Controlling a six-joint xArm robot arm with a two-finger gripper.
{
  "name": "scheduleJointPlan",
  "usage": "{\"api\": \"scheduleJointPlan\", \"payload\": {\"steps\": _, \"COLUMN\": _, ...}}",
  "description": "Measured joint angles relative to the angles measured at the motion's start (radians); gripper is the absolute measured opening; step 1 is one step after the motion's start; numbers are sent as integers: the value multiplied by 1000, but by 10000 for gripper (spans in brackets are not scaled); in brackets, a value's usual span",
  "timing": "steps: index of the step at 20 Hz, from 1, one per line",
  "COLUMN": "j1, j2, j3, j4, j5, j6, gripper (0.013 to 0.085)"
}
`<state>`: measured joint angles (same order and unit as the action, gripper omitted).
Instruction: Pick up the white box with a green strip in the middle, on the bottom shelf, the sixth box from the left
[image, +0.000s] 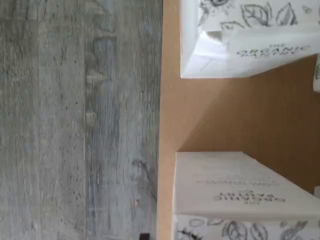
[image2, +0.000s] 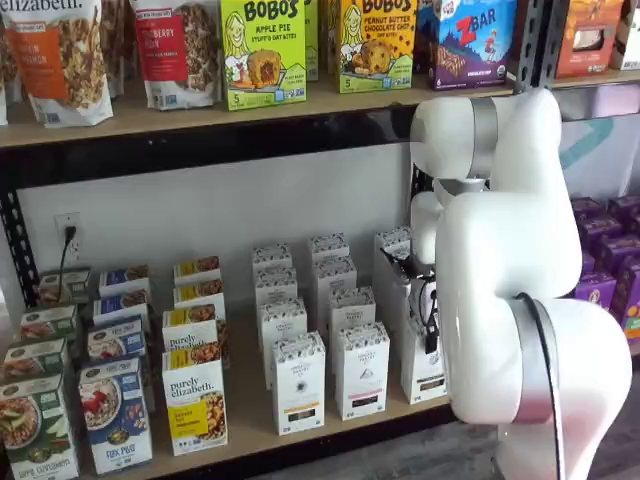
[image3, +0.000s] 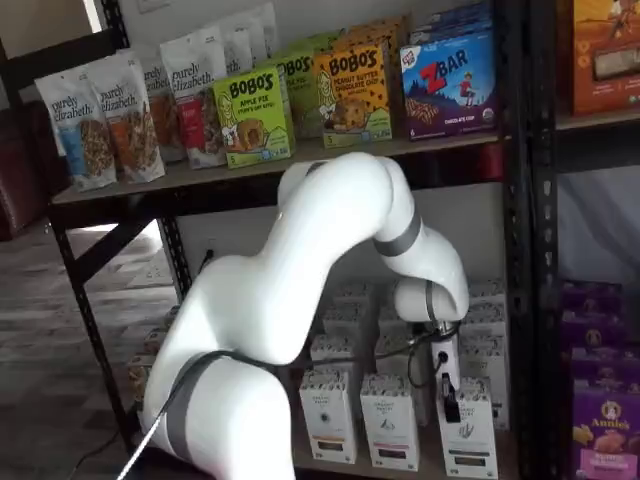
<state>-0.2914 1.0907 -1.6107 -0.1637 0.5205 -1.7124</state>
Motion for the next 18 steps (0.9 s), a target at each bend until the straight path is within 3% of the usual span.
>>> {"api": "scheduleJointPlan", "payload": {"steps": 1, "j1": 1, "j2": 0, "j3": 0, "j4": -2, "j5": 1, "j6": 2, "gripper": 690}}
{"api": "scheduleJointPlan", "payload": {"steps": 8, "j1": 2, "j2": -3, "j3": 8, "j4": -17, "j5": -5, "j6": 17, "gripper": 690}}
{"api": "scheduleJointPlan", "payload": {"steps": 15, "j1": 0, "j2": -15, "j3": 21, "j4": -18, "j5": -9, "j6": 16, "gripper": 530}}
{"api": "scheduleJointPlan", "payload": {"steps": 18, "j1": 0, "j2": -24, "j3": 40, "j4": -34, "j5": -30, "j6": 30, "gripper": 530}}
